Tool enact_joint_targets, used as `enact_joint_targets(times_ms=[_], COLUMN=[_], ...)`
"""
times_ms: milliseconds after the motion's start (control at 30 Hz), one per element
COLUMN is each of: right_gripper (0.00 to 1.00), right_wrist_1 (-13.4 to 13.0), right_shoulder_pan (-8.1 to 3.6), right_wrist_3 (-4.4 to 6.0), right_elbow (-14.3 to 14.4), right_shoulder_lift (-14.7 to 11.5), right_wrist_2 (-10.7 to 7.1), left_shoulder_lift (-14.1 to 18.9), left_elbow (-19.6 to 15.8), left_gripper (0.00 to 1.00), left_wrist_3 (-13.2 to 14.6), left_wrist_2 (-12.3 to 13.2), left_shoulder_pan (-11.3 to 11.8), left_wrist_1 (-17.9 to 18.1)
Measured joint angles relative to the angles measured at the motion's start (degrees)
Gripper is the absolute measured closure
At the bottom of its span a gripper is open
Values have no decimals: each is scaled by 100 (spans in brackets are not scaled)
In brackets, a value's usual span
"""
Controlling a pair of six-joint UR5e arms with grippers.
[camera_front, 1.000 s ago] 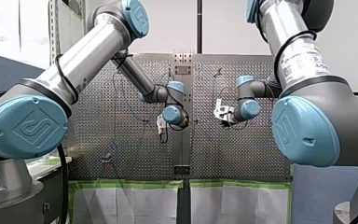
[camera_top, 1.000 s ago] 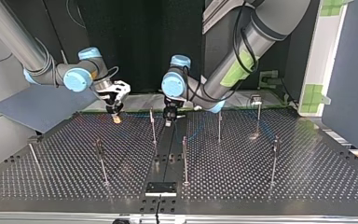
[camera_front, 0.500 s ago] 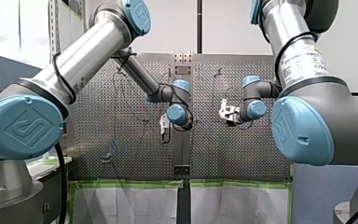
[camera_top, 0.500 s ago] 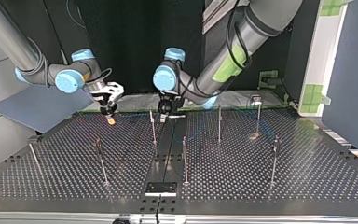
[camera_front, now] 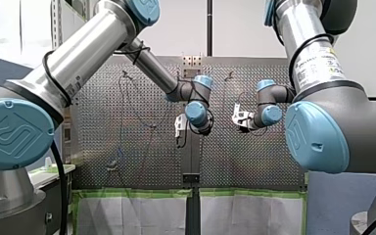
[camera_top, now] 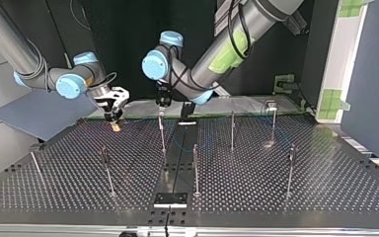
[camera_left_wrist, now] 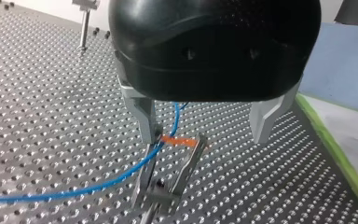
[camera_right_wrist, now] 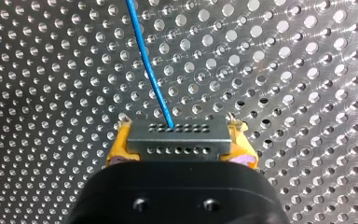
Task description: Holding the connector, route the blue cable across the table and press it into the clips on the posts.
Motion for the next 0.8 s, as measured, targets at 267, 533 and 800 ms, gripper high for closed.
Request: enact_joint_targets(times_ms=[267, 533, 800], right_gripper=[100, 100, 100], right_wrist_1=[1, 3, 5], right_shoulder_pan=[-2, -19, -71], right_wrist_3=[0, 6, 22], right_elbow=[-1, 0, -1], right_shoulder_lift=[0, 0, 0], right_wrist_2=[-1, -1, -2], left_shoulder_lift=[5, -5, -207], left_elbow=[-38, 23, 363], left_gripper=[0, 0, 0], left_wrist_3=[-7, 0, -71], left_wrist_2=[-405, -832, -971], left_shoulder_pan=[-259, -641, -634], left_wrist_1=[3, 372, 744])
